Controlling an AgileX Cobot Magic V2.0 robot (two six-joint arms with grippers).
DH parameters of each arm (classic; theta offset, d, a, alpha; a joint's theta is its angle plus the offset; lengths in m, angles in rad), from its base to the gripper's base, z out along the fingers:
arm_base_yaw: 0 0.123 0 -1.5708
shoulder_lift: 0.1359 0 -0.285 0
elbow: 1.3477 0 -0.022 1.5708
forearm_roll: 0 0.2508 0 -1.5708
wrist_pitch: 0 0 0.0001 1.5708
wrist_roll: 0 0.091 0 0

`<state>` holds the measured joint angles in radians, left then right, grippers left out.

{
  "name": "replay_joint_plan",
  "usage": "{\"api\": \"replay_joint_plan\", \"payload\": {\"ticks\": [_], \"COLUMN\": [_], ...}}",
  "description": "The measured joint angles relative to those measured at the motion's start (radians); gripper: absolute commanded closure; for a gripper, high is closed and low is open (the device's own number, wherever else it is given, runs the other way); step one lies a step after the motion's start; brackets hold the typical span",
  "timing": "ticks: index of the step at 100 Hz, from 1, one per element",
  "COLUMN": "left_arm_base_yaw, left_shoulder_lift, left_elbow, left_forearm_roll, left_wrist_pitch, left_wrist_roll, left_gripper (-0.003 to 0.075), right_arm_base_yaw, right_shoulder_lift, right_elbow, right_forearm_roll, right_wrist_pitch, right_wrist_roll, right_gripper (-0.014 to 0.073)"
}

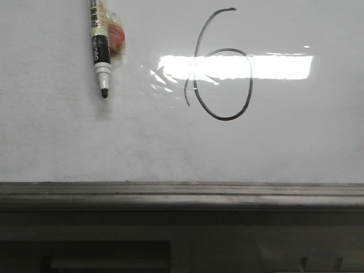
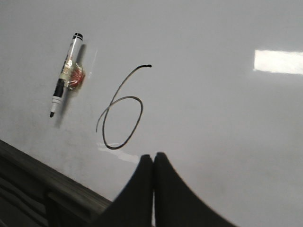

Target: Write number 6 on whiteboard

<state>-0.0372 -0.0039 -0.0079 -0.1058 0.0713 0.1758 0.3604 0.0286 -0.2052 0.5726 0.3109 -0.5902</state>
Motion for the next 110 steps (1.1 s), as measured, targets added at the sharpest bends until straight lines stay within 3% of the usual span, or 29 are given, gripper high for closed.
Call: {"api": "replay_joint_plan", "payload": {"ticks": [8,21,30,63,110], "left_arm_base_yaw": [0.0,0.0,0.0,0.0,0.0], "left_shoulder_lift": [0.0,0.0,0.0,0.0,0.0], "left_elbow": [0.0,0.0,0.0,0.0,0.0], "left_forearm_roll": [0.0,0.0,0.0,0.0,0.0], "left_wrist_pitch": [0.0,0.0,0.0,0.0,0.003], "left_wrist_roll": [0.0,0.0,0.0,0.0,0.0], "left_gripper": [0.074,0.074,0.074,0.0741,0.074], "right_arm_base_yaw": [-0.008,-0.061,-0.125,-0.357,-0.373], "right_shoulder_lift": [0.0,0.0,0.0,-0.002,-0.039], "right_elbow": [0.017,0.075,0.134,0.214,0.214], "right_forearm_roll": [-0.116,-0.421,-0.523,-0.573,-0.601], "right_wrist_pitch": [-0.049,-0.144,-0.192,-0.299,-0.24], "right_wrist_roll": [0.056,0.273,0.355,0.407,0.409], "right_gripper": [0.0659,0.0659,0.0659,0.0659,0.0659]}}
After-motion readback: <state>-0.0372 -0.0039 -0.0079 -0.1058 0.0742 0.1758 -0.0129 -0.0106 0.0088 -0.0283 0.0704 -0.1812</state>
